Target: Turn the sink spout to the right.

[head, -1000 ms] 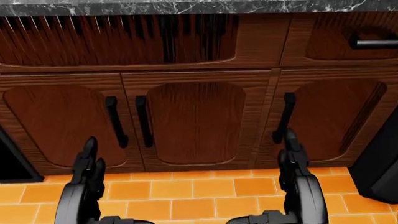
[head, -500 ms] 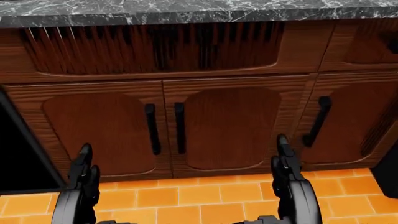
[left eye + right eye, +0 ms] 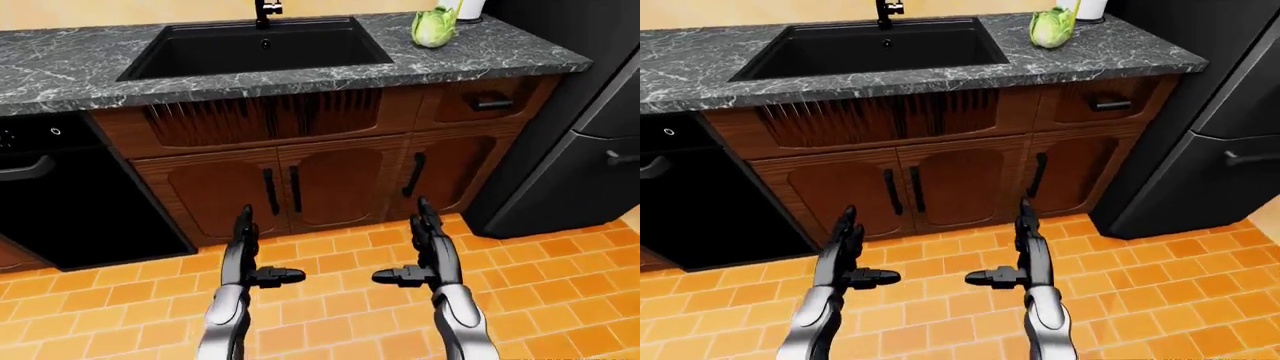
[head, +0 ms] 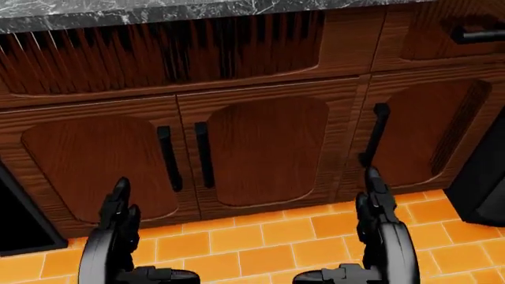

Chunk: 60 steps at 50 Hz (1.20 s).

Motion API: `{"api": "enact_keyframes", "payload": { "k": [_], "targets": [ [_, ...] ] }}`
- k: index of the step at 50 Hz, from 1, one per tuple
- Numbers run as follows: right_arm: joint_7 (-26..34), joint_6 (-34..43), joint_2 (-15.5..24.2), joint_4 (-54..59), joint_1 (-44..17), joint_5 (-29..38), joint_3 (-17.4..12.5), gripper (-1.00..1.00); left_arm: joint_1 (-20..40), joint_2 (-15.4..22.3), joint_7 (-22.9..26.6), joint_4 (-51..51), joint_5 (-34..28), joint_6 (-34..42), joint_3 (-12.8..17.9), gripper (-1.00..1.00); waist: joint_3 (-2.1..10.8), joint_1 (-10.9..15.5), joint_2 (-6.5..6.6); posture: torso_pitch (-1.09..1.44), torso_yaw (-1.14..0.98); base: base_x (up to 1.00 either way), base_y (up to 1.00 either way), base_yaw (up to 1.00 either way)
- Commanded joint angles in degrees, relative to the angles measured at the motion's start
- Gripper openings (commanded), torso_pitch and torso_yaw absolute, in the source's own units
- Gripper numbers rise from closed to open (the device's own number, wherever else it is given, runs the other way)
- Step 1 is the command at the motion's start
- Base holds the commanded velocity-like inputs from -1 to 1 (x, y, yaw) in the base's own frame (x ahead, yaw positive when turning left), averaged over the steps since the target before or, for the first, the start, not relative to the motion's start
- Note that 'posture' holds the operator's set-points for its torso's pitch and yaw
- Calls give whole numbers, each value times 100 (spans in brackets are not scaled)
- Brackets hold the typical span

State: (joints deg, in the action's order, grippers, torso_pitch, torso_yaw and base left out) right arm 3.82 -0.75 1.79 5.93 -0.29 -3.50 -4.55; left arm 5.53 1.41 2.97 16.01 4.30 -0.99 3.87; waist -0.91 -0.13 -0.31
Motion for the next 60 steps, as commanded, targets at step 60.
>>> {"api": "enact_keyframes", "payload": {
  "k": [60],
  "targets": [
    [526, 3816, 2384, 2079, -6076, -770, -665, 100, 5315, 1970, -752, 1942, 219, 2524, 617, 100, 174, 16, 47, 0, 0, 0, 0, 11]
  ]
}}
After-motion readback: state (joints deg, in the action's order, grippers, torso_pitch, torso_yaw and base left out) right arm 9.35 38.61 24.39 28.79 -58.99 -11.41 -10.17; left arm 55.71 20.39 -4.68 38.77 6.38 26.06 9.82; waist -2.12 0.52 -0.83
